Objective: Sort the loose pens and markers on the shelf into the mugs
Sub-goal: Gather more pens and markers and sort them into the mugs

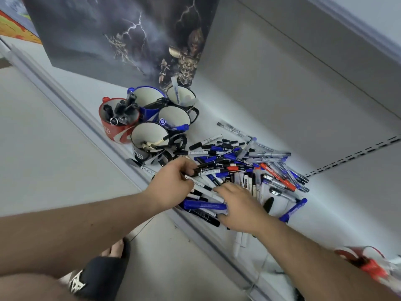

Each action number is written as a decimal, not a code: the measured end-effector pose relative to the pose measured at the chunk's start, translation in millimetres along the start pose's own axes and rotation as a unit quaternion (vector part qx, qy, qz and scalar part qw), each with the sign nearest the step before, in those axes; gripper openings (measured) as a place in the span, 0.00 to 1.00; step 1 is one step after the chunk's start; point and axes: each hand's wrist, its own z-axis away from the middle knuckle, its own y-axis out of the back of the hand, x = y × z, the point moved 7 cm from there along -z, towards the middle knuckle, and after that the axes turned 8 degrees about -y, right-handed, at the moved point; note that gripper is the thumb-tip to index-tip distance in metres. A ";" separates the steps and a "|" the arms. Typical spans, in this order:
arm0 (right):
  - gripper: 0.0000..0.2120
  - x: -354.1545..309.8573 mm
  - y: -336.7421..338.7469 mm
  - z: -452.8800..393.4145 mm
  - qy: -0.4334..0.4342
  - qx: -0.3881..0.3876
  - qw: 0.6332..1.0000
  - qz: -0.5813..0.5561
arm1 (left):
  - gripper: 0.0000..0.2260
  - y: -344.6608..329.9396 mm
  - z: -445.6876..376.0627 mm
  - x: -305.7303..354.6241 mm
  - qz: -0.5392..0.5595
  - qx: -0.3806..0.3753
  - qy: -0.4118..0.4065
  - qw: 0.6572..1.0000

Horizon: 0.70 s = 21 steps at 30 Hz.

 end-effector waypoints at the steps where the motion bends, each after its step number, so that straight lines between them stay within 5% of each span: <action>1: 0.39 -6.9 -6.0 -2.2 0.018 -0.012 1.000 0.010 | 0.15 0.1 -0.9 -2.3 0.006 0.011 0.013 1.000; 5: 0.53 -25.6 -19.1 -25.6 0.035 -0.029 0.998 0.044 | 0.13 1.1 0.0 -10.5 0.016 0.032 0.047 0.998; 10: 0.58 -34.5 -31.8 -53.7 0.019 -0.034 0.999 0.034 | 0.13 7.2 1.0 -18.7 0.007 0.039 0.058 0.998; 21: 0.40 -38.5 -44.3 -62.2 -0.057 -0.003 0.995 -0.078 | 0.14 14.2 -2.2 -28.7 -0.003 0.029 0.049 0.998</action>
